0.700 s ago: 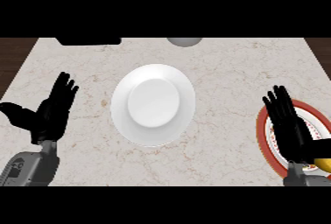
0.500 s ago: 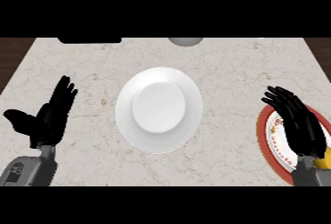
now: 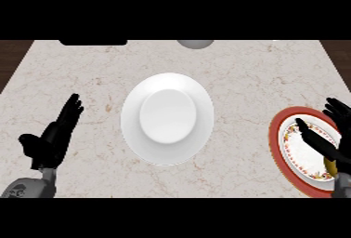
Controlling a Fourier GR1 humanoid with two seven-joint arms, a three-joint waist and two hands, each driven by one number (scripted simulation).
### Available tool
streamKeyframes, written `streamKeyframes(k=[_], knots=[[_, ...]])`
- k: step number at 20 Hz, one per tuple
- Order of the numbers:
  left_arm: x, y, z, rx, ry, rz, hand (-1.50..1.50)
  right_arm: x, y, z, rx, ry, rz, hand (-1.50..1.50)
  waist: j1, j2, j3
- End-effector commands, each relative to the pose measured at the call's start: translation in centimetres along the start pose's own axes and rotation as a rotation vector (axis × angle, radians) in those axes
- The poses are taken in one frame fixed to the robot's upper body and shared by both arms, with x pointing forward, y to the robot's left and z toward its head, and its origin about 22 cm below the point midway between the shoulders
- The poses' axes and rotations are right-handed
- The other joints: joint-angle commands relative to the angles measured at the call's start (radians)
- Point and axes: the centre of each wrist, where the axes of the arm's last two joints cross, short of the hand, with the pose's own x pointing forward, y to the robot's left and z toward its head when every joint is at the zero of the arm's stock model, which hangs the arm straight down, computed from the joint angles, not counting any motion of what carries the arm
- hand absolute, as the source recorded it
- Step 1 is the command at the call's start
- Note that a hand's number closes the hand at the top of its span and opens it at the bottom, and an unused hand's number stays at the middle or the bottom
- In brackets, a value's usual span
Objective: Pick the lemon from the plate and place it in the plate
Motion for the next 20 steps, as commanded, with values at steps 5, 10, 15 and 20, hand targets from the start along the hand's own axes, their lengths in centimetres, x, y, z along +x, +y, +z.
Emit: streamKeyframes(k=[5, 10, 15, 20], knots=[[-2.0, 0.7, 0.2, 0.007, -0.004, -0.018, 0.0, -1.2, -1.5, 4.2, -0.149, -0.083, 0.182, -1.5, -0.001, -0.002, 0.001], [-1.6, -0.6, -0.2, -0.003, 0.011, -0.004, 0.0, 2.1, -4.4, 6.3, -0.197, -0.049, 0.302, -1.5, -0.005, -0.003, 0.0], [-1.5, 0.3, 0.7, -0.021, -0.007, -0.015, 0.0, 3.5, -8.1, 6.8, -0.05, 0.161, 0.527, -1.5, 0.0, -0.001, -0.002], [-0.8, 0.3, -0.2, -0.014, -0.013, -0.027, 0.0, 4.7, -8.8, 6.6, 0.101, 0.325, 0.704, -1.5, 0.003, 0.002, -0.001]])
